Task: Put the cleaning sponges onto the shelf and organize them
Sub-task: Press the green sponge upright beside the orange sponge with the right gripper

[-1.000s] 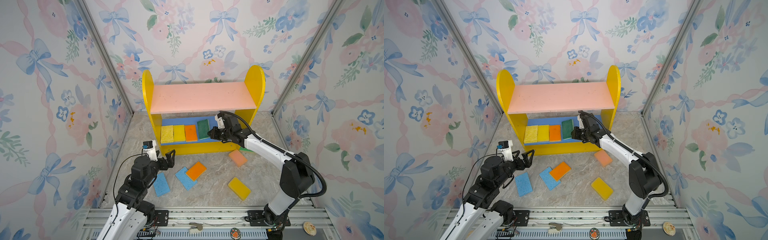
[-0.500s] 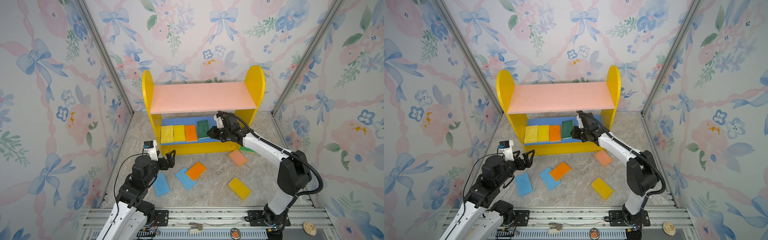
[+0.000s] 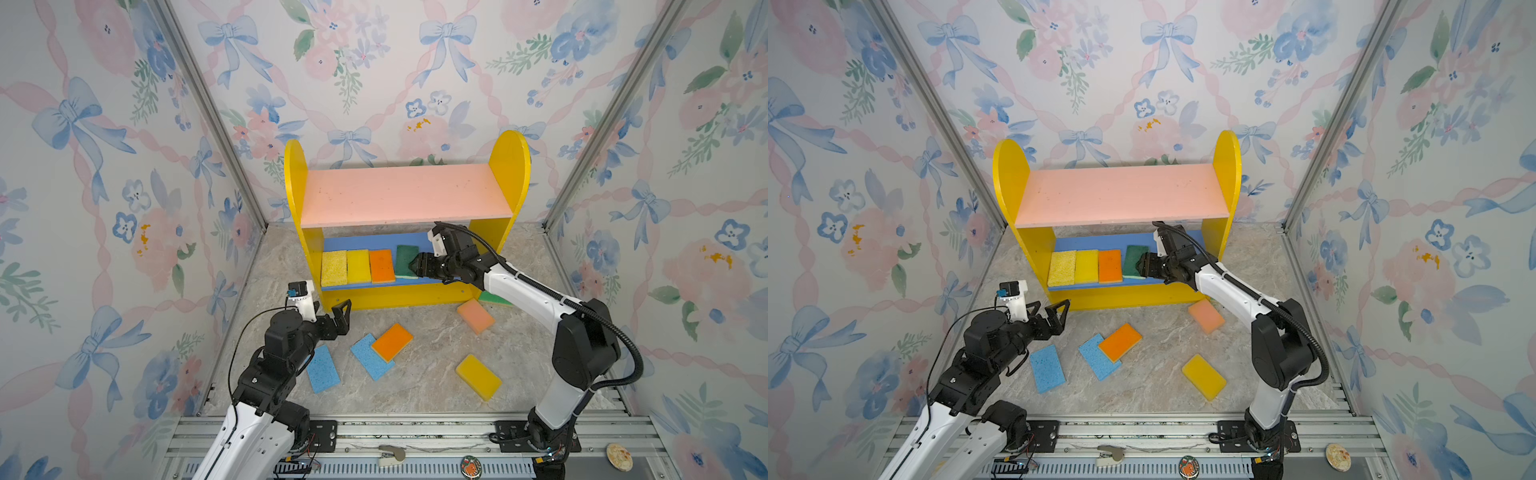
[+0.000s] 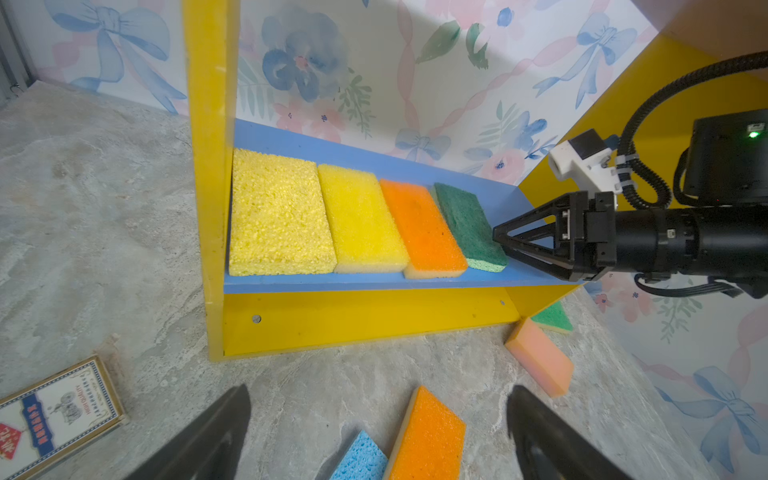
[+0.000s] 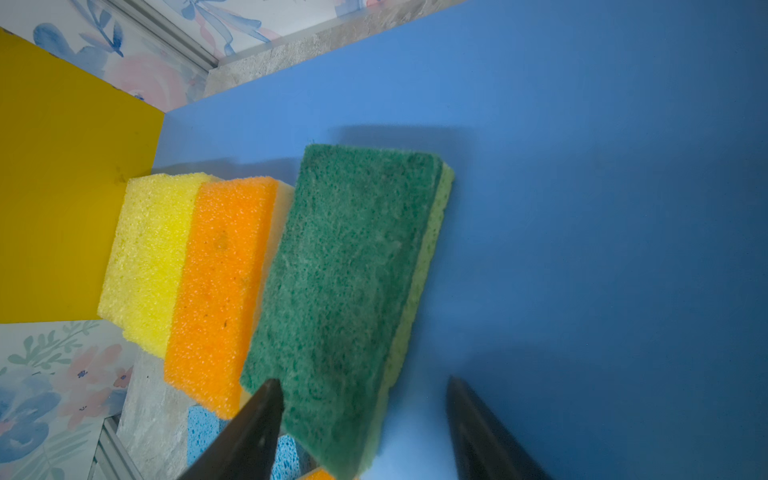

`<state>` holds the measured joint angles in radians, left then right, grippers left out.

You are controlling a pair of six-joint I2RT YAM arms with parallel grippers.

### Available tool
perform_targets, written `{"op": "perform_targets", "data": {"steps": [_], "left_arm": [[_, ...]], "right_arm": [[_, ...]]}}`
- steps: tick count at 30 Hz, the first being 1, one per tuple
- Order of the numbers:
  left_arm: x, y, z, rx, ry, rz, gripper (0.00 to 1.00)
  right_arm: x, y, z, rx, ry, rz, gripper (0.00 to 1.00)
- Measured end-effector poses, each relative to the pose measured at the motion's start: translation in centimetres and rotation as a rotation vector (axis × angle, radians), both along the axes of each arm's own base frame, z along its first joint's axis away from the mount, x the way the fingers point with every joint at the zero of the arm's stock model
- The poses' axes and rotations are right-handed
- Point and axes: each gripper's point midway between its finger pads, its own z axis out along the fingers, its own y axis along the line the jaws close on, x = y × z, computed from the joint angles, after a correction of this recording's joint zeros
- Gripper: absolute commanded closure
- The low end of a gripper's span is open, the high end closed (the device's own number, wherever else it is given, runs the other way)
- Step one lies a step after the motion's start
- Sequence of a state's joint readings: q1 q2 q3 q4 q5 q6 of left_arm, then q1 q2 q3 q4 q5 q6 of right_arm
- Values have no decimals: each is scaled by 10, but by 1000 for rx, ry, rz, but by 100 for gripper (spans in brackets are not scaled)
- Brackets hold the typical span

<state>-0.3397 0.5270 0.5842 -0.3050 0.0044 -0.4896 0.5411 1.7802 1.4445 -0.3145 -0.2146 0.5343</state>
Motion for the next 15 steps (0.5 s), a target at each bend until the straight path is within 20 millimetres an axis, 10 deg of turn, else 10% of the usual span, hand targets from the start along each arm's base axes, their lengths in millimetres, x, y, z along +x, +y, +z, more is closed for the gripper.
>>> {"op": "perform_targets", "data": {"steps": [15], "left_arm": [[0,0,-1,1,2,0,2]], "right_arm": [[29,5,-3,5,-35,-9,50]]}}
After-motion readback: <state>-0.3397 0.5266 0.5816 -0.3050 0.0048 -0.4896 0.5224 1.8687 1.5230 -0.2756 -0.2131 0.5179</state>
